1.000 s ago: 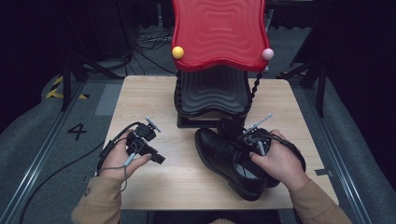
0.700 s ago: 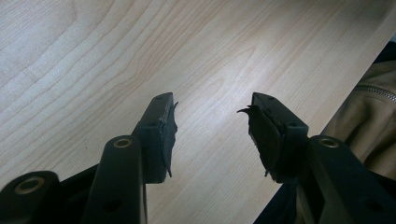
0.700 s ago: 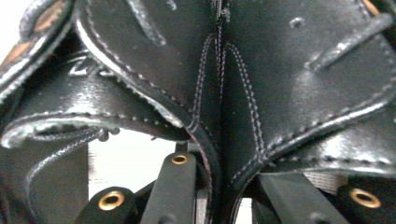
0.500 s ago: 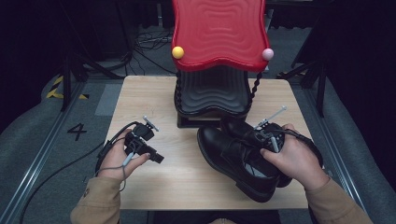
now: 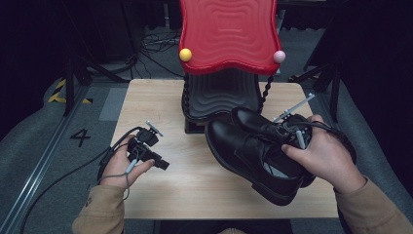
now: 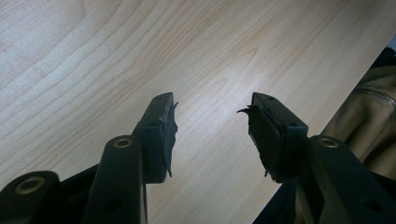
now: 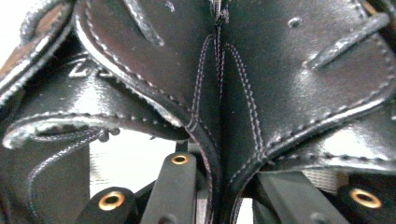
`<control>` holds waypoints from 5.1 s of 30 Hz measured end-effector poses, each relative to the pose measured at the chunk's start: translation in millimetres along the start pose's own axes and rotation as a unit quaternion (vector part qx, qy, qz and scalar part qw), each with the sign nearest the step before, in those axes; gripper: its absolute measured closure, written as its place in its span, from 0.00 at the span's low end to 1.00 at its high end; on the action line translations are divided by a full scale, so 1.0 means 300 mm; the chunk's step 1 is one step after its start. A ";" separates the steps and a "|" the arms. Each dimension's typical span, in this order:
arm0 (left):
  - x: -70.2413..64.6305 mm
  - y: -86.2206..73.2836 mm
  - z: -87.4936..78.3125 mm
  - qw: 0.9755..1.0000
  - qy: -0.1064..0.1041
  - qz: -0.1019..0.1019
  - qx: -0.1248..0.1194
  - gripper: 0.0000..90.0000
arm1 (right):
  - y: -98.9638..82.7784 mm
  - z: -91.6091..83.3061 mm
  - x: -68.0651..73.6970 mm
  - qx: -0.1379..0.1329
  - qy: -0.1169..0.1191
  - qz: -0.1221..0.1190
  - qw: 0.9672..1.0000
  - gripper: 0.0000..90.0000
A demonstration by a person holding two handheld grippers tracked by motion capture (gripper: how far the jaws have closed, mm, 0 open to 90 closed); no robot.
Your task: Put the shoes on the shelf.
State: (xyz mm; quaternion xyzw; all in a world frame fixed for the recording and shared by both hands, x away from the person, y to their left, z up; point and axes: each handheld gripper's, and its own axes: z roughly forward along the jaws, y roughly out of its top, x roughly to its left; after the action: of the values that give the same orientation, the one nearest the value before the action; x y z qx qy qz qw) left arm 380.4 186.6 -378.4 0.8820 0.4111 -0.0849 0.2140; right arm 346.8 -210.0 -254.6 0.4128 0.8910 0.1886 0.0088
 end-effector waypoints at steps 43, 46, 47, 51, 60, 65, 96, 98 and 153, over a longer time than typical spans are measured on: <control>0.022 -0.040 -0.023 0.999 0.009 -0.031 -0.021 0.56 | 0.182 -0.359 0.037 -0.032 -0.012 -0.022 0.999 0.91; 0.024 -0.036 -0.024 0.999 0.010 -0.028 -0.023 0.56 | 0.206 -0.383 0.041 -0.037 -0.012 -0.019 0.999 0.91; 0.024 -0.034 -0.021 0.999 0.006 -0.029 -0.024 0.56 | 0.219 -0.396 0.045 -0.039 -0.012 -0.019 0.999 0.91; 0.030 -0.027 -0.021 0.999 0.011 -0.024 -0.024 0.56 | 0.249 -0.427 0.058 -0.048 -0.014 -0.018 0.999 0.91; 0.035 -0.014 -0.027 0.999 -0.002 -0.020 -0.031 0.56 | 0.364 -0.525 0.064 -0.073 -0.041 0.008 0.996 0.91; 0.047 -0.014 -0.023 0.999 -0.005 -0.020 -0.033 0.56 | 0.432 -0.555 0.033 -0.085 -0.049 0.031 0.995 0.91; 0.128 -0.069 -0.040 0.997 -0.035 -0.045 -0.060 0.56 | 0.849 -0.532 -0.054 -0.176 -0.147 0.129 0.965 0.91; 0.131 -0.070 -0.039 0.997 -0.033 -0.046 -0.061 0.56 | 0.861 -0.529 -0.056 -0.176 -0.150 0.130 0.964 0.91; 0.124 -0.070 -0.035 0.996 -0.041 -0.046 -0.061 0.56 | 0.911 -0.334 -0.070 -0.227 -0.125 0.210 0.943 0.54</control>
State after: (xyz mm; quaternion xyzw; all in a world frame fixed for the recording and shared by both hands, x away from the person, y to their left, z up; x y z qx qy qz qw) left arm 388.2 229.1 -387.5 0.8433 0.4466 -0.1052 0.2799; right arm 543.6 -97.7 -70.4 0.5977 0.7094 0.3305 0.1743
